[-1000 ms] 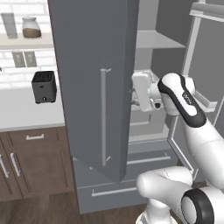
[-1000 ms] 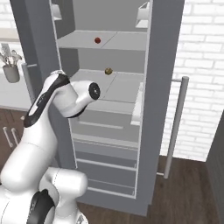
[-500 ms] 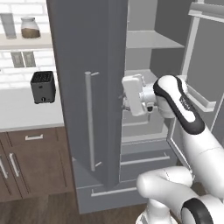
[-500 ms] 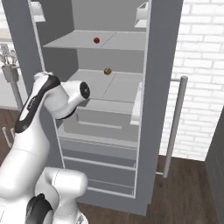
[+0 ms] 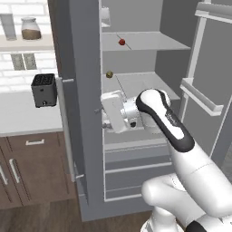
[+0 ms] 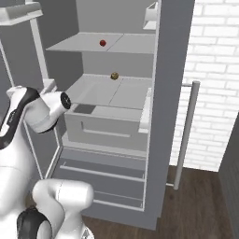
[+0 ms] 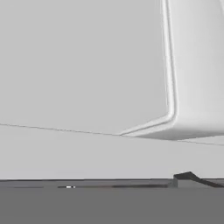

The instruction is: Take the strawberry from the fridge and place it on top of the pancake, located on the dining counter.

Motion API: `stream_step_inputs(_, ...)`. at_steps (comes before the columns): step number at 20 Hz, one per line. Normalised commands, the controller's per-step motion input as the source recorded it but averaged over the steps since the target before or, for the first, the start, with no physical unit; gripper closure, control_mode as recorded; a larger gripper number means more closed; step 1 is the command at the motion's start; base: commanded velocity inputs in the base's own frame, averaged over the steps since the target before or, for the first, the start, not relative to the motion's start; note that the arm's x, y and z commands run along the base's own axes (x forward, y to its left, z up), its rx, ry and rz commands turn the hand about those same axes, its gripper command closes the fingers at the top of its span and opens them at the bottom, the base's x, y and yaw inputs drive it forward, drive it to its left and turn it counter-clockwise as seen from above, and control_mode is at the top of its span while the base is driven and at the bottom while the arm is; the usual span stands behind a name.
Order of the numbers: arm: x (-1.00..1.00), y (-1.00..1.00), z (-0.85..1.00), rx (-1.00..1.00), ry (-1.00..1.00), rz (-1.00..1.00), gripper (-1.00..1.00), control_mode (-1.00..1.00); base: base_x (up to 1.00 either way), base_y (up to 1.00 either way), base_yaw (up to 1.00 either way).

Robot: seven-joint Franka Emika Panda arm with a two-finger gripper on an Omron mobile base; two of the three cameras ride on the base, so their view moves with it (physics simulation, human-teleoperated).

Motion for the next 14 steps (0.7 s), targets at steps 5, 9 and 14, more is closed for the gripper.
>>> stream_step_inputs(5,-0.06,1.00,-0.31,-0.03,0.01,0.15,-1.00,-1.00,0.00,0.00,0.00)
stream_step_inputs(9,-0.30,0.58,-0.01,0.00,0.00,0.08,-1.00,-1.00,0.00,0.00,0.00)
stream_step_inputs(14,-0.68,-0.44,0.00,0.00,-0.02,0.01,-1.00,-1.00,0.00,0.00,0.00)
